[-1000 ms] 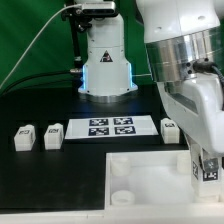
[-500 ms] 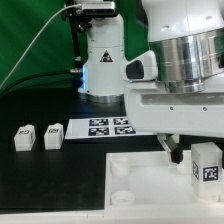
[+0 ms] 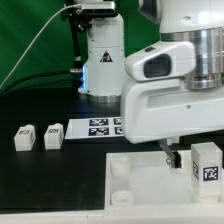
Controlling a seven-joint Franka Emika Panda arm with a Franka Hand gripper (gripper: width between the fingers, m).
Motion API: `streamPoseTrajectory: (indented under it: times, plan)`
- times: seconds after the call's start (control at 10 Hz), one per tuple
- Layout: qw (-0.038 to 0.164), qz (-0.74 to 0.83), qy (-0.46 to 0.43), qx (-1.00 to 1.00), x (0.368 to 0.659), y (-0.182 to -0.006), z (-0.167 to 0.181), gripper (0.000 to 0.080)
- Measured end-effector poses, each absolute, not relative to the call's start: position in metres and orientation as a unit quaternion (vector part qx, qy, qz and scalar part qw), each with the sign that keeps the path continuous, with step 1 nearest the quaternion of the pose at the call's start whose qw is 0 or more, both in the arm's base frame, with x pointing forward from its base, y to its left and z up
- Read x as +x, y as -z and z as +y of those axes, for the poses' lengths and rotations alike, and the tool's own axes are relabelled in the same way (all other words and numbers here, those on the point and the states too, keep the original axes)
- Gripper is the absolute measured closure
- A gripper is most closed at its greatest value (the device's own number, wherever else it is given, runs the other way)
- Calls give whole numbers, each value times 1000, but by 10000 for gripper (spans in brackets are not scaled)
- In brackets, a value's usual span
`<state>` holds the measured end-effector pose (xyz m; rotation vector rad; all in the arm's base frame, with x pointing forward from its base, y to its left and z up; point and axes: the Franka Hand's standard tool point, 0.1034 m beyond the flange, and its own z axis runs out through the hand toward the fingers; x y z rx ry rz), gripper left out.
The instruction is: Assemble one leg
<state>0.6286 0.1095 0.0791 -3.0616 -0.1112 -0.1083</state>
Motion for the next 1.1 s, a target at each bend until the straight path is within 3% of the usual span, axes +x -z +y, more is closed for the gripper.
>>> streamPoseTrajectory:
  times: [0.1, 0.2, 0.3, 0.6, 0.9, 1.1]
  plan:
    - [37, -26, 35, -998, 629, -79, 109, 280]
    - [39, -14, 34, -999, 628, -79, 109, 280]
    - [41, 48, 32, -998, 628, -79, 110, 469]
    - [48, 261, 20, -964, 628, -78, 110, 508]
    - [33, 581, -4, -813, 627, -81, 111, 508]
    - [43, 733, -16, -679, 626, -78, 108, 507]
